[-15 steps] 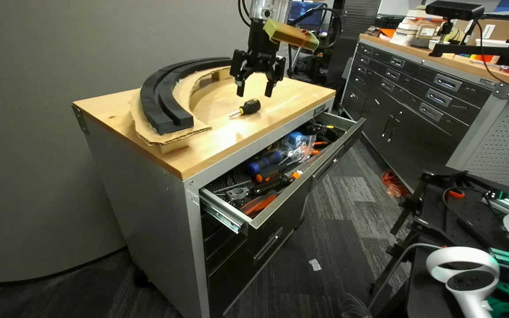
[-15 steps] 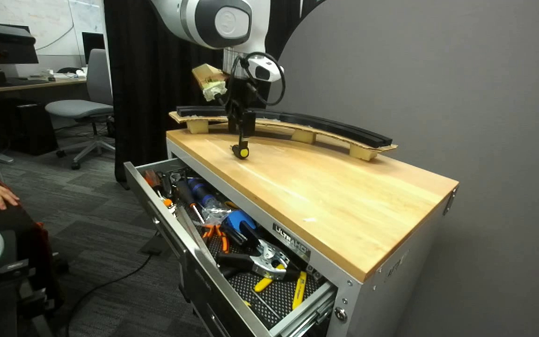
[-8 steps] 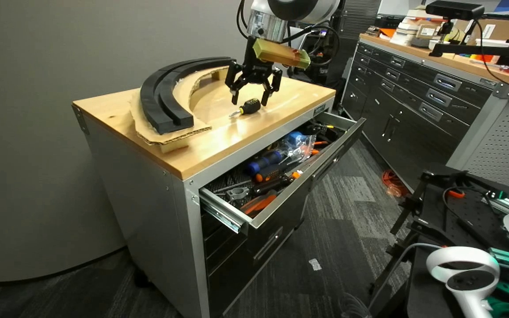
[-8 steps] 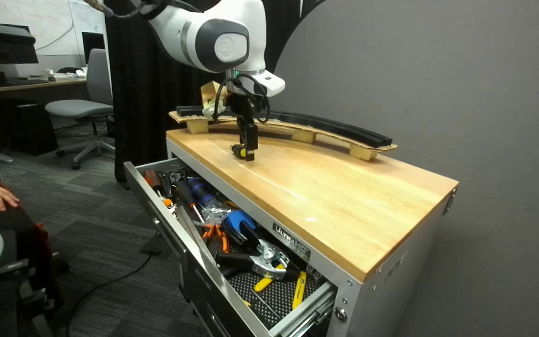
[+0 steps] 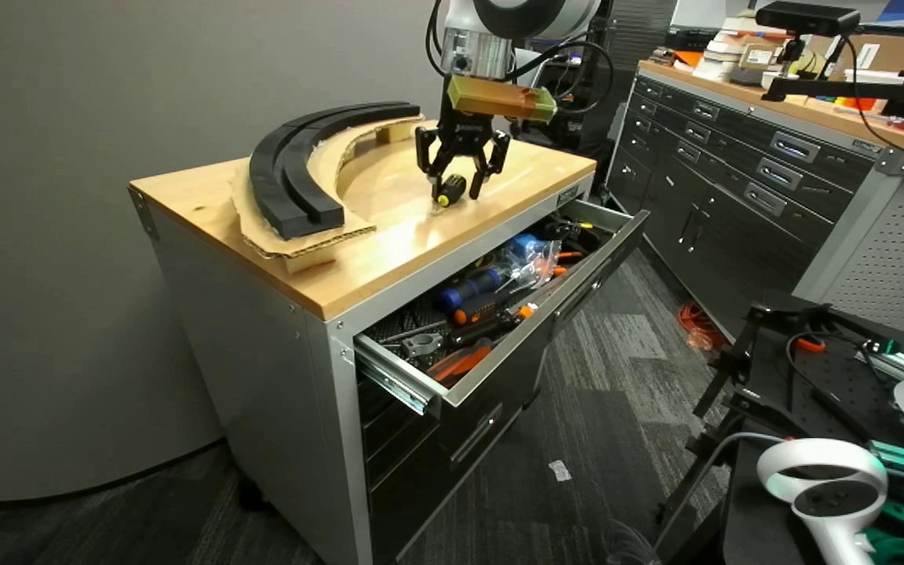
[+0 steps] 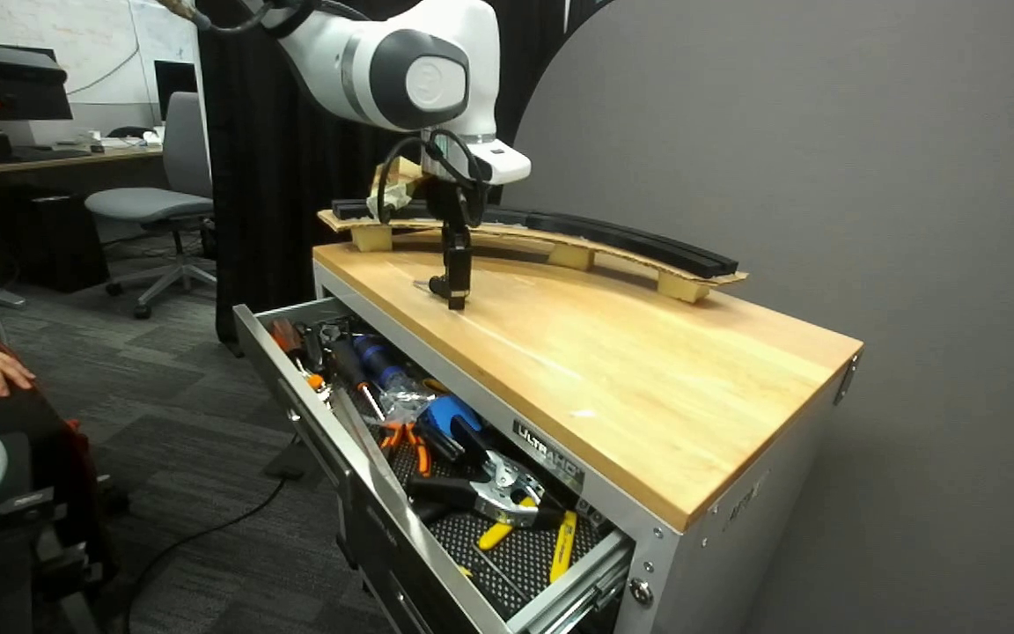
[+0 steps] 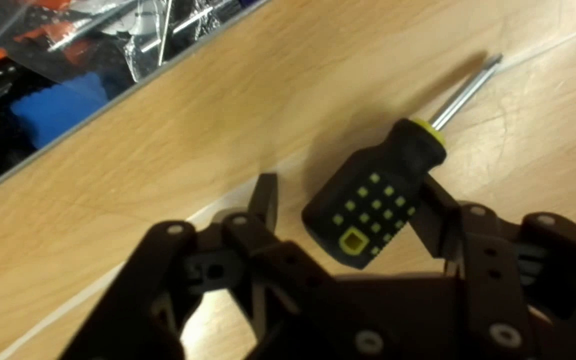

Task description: Put the screwdriver inside the open drawer and close the drawer

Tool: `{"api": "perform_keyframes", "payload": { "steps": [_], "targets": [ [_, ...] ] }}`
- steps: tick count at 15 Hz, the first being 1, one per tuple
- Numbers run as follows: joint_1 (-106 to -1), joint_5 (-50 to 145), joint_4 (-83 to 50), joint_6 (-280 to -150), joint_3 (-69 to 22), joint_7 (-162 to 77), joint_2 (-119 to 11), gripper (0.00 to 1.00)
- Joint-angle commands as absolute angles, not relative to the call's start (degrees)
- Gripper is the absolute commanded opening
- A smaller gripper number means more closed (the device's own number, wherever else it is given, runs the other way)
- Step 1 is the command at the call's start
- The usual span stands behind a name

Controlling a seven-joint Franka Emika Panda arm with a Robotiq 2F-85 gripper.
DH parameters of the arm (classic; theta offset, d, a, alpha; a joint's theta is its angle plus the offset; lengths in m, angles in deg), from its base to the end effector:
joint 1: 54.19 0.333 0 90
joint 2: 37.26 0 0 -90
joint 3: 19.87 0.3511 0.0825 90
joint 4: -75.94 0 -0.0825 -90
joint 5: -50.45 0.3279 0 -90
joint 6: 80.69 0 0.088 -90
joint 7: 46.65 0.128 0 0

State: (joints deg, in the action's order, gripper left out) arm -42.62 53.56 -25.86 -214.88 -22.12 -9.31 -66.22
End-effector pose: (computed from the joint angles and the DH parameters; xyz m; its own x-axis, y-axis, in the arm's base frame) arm 0.6307 0.1082 0.3264 0.8667 -0.4976 0.0344 -0.4955 -0.8669 -0.0540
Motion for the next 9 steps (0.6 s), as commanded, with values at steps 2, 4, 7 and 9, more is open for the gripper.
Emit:
{"api": "perform_keyframes", "payload": {
  "steps": [2,4,7,9],
  "targets": [
    [-42.2,53.1,-26.7,-209.5,-22.0,-6.4,-63.7,0.27],
    [-42.7,53.1,-26.8,-206.7,-21.7,-7.1,-63.1,0.12],
    [-42.5,50.0,-27.7,-200.9,-22.9,-6.9,-61.8,0.15],
    [-42.9,47.8,-29.4,-197.2,-23.2,-7.5,-60.4,0.15]
  ]
}}
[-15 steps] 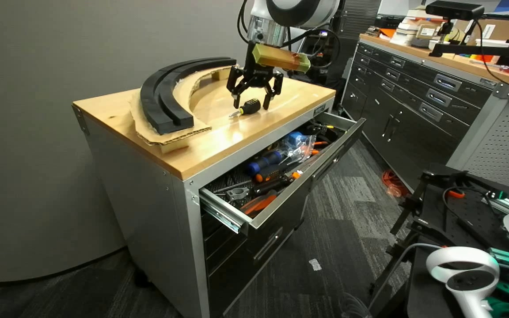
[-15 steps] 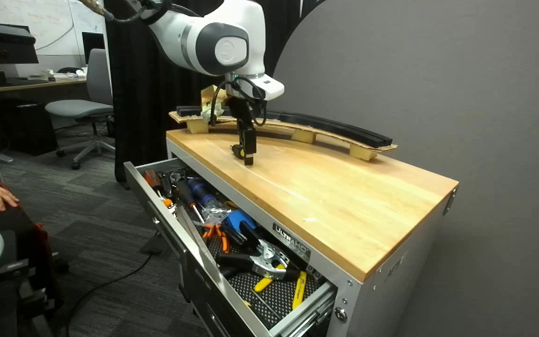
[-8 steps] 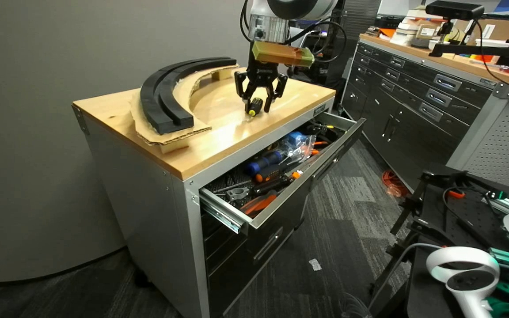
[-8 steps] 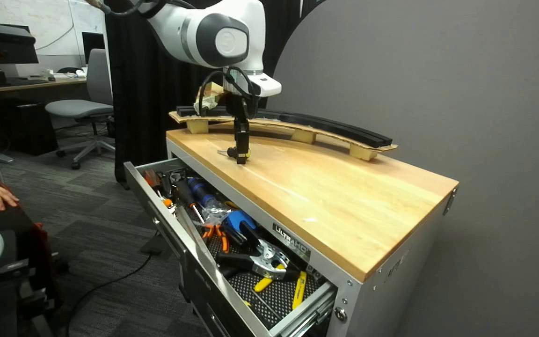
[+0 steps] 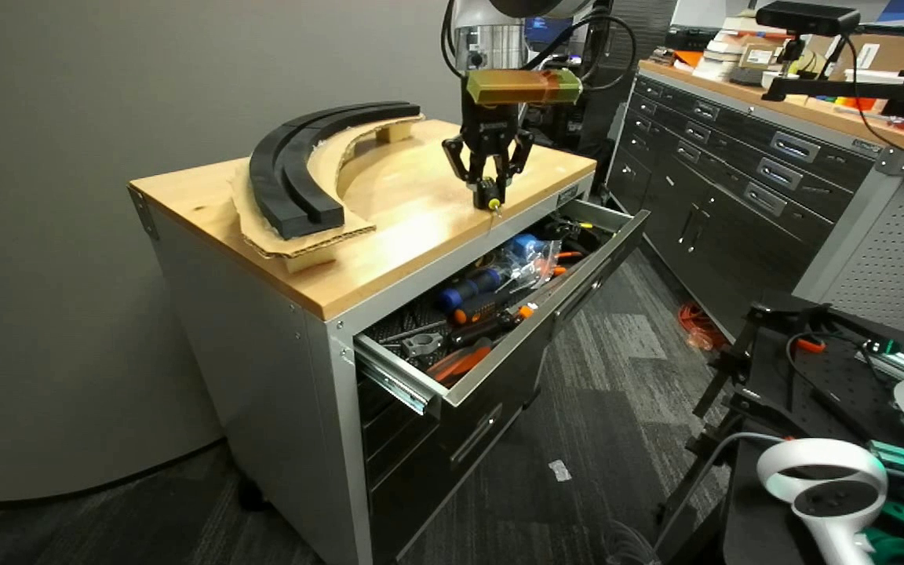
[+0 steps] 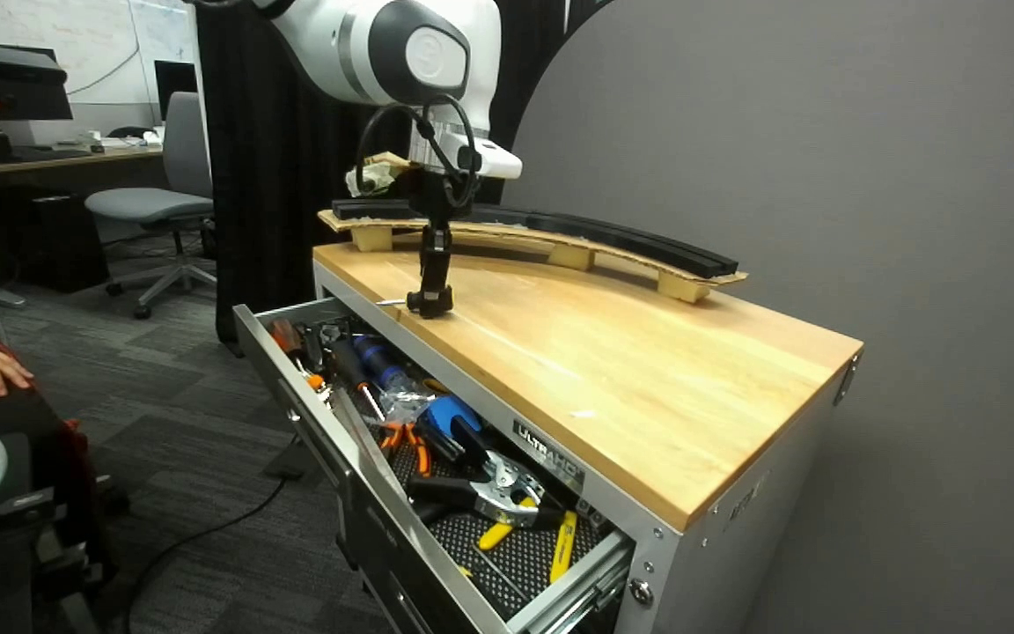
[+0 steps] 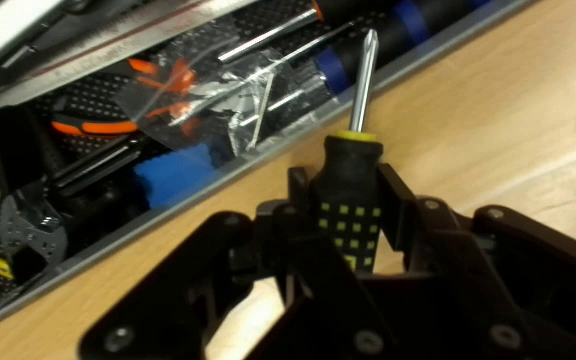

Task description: Put the screwdriver inside the open drawer and close the drawer

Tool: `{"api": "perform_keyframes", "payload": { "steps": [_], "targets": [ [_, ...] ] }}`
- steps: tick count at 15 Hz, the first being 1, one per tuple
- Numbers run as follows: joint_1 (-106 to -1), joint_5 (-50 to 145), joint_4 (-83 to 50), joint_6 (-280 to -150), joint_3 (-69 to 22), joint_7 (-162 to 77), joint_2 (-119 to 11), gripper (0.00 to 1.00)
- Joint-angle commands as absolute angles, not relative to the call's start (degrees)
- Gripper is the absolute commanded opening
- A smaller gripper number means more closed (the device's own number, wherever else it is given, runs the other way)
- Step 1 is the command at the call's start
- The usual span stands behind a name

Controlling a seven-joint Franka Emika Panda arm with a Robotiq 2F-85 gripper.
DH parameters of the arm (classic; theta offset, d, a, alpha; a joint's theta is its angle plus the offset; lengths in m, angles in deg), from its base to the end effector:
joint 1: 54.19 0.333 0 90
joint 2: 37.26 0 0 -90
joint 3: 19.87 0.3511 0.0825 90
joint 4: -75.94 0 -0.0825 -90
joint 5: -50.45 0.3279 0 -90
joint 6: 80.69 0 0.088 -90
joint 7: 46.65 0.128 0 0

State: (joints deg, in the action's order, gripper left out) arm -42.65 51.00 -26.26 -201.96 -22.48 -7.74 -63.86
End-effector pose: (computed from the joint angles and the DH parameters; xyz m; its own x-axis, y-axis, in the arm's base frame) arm 0.6008 0.0979 0.3306 0.8592 -0.5030 -0.0935 -0.4956 -0.8637 0.0920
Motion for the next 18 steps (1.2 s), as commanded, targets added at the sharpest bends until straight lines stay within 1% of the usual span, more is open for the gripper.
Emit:
{"api": "perform_keyframes", "payload": {
  "steps": [1,3,5,6,7,8,11,12,13,14,18],
  "targets": [
    [-43.3,47.2,-30.8,-196.2,-23.2,-7.9,-59.3,0.15],
    [-43.8,45.8,-33.6,-199.2,-23.3,-8.3,-58.4,0.15],
    [-44.4,45.8,-35.3,-200.6,-23.0,-8.3,-57.9,0.18],
    [-44.8,46.7,-36.2,-201.3,-22.8,-8.5,-57.7,0.61],
    [-45.0,46.6,-37.2,-202.1,-22.8,-8.7,-57.6,0.62],
    [-45.3,46.8,-37.9,-202.2,-22.8,-8.9,-57.6,0.67],
    [-46.4,47.1,-40.1,-201.9,-22.9,-10.6,-57.1,0.92],
    [-47.2,47.6,-40.7,-200.9,-22.9,-12.4,-56.7,0.98],
    [-48.2,48.5,-40.9,-199.1,-22.6,-15.2,-56.5,1.0],
    [-49.8,50.2,-40.6,-194.3,-22.1,-20.1,-56.2,1.0],
    [-52.6,50.8,-40.2,-182.7,-22.6,-30.9,-56.3,1.0]
  ]
}}
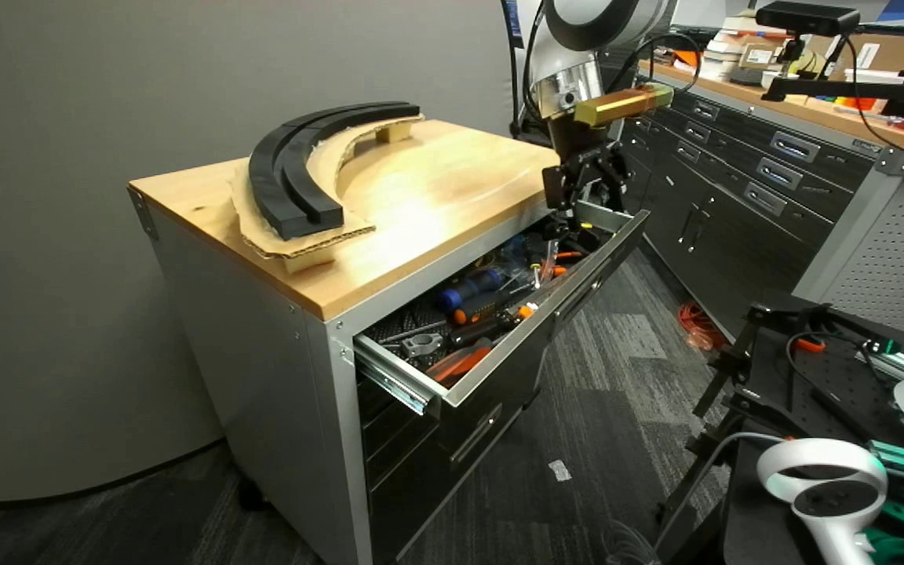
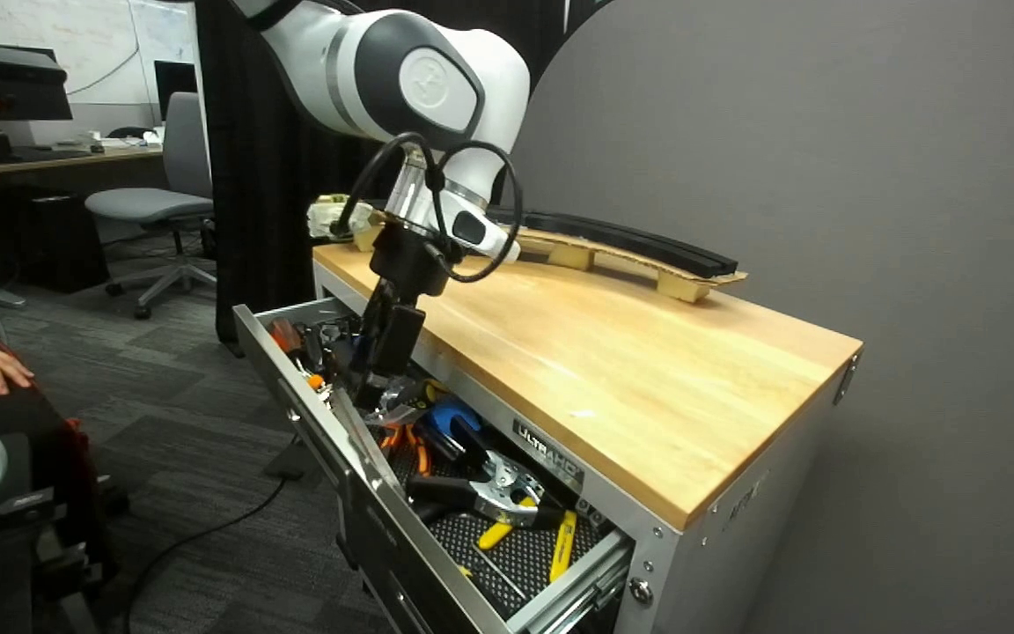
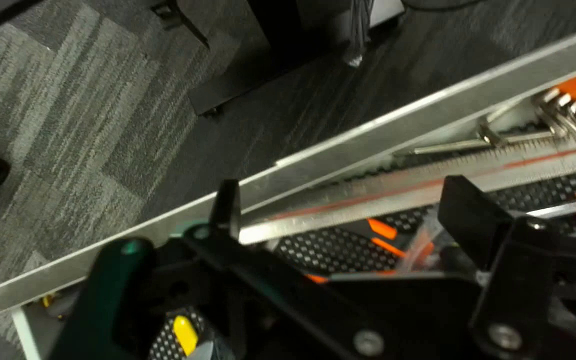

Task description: Put the screwdriver inside the open drawer and close the drawer

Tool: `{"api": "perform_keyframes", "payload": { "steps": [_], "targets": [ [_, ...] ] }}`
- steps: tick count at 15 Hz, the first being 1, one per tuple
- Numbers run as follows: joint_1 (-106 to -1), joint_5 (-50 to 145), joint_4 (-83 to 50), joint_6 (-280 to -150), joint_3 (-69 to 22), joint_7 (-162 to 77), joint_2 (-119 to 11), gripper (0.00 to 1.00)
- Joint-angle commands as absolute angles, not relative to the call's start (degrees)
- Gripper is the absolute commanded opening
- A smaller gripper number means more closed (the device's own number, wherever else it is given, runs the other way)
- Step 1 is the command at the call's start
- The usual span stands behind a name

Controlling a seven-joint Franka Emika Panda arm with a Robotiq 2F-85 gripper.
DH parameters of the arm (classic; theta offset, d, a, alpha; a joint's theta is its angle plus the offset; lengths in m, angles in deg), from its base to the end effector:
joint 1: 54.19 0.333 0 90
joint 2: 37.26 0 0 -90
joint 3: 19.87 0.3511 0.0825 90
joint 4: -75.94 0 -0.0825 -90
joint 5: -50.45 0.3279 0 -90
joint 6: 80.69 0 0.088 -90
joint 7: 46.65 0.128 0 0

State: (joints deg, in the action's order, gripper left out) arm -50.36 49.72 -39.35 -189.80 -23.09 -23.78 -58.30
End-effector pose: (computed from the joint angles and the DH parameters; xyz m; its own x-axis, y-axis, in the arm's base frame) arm 0.5088 0.0054 0.2971 0.8287 -0.3812 -0.4098 -0.3239 -0.9238 0.2043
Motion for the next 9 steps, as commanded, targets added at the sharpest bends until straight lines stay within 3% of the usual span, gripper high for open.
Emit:
{"api": "perform_keyframes", "payload": {
  "steps": [1,2,3,4,9],
  "targets": [
    [-53.1,50.1,-39.8,-179.6,-22.7,-32.9,-56.9,1.0],
    [-53.5,49.4,-39.3,-176.7,-22.8,-34.5,-57.8,1.0],
    [-53.7,48.2,-39.2,-174.6,-22.8,-36.0,-58.6,0.75],
    [-53.6,47.3,-40.3,-176.9,-22.8,-36.5,-58.9,0.75],
    [-52.7,47.8,-45.3,-192.6,-22.5,-32.4,-59.3,0.35]
  ]
}}
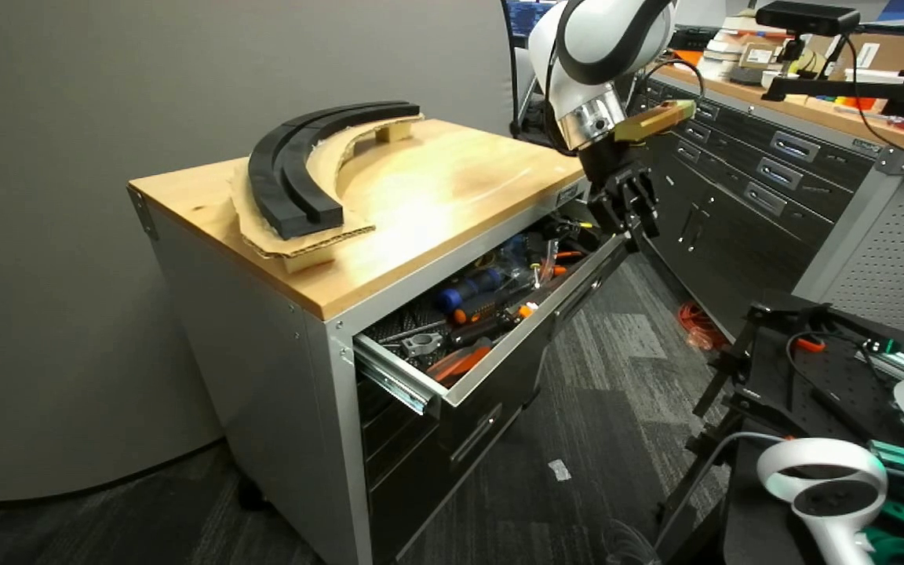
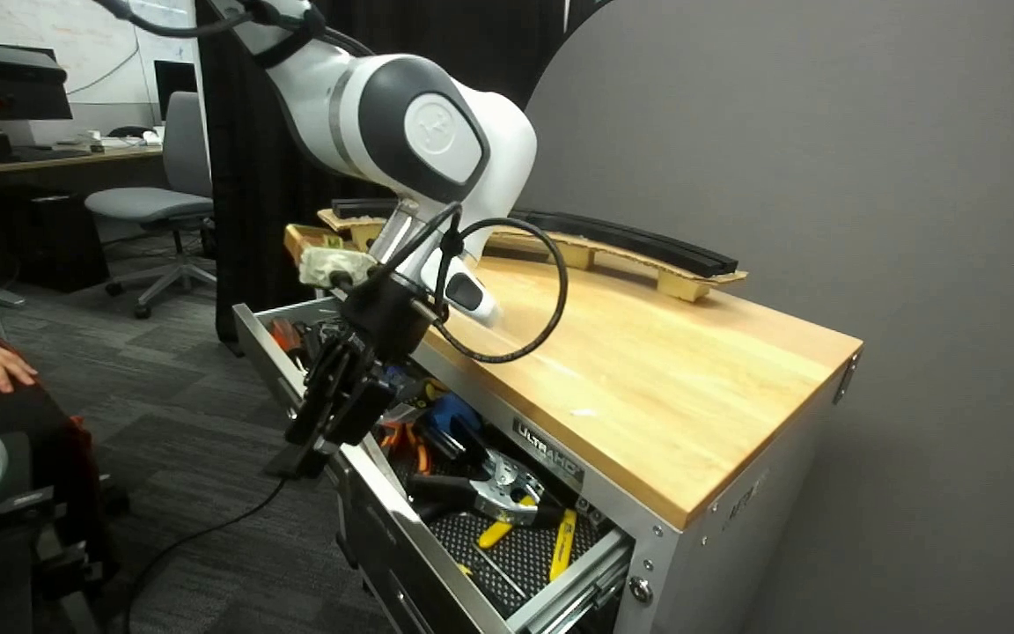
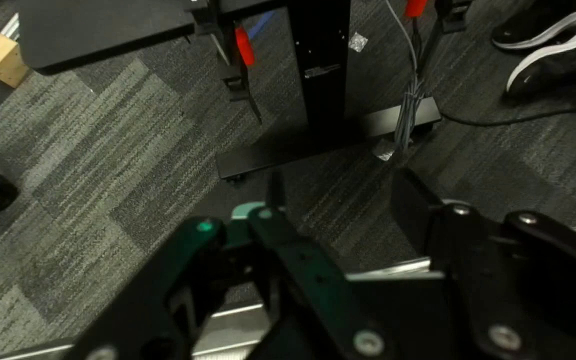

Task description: Put the screwdriver inside the open drawer and close the drawer

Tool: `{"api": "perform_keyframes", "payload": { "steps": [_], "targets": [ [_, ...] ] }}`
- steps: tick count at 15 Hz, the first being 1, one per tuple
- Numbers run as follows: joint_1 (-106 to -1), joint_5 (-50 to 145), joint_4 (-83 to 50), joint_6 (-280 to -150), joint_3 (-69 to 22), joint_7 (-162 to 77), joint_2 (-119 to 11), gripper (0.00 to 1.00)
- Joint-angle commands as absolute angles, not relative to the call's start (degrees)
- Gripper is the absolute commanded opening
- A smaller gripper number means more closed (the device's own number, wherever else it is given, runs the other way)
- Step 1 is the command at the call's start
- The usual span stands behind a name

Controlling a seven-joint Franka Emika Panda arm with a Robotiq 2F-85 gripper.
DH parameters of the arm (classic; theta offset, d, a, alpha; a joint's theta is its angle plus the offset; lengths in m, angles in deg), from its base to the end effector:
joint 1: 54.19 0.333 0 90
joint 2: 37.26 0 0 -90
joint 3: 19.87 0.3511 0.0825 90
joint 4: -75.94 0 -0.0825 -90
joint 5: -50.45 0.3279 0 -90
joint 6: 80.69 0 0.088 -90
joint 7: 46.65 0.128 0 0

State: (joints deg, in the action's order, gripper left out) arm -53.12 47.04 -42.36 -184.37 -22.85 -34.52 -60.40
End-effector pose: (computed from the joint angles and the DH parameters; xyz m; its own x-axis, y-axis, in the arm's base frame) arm 0.4737 -0.0214 0.2639 0.7763 -0.2308 -0.5866 -0.1490 -0.9714 0.1849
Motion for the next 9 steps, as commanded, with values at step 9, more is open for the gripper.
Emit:
{"api": "perform_keyframes", "payload": {
  "steps": [9],
  "targets": [
    [-53.2,53.4,-50.6,-217.0,-22.3,-29.6,-57.3,0.0]
  ]
}}
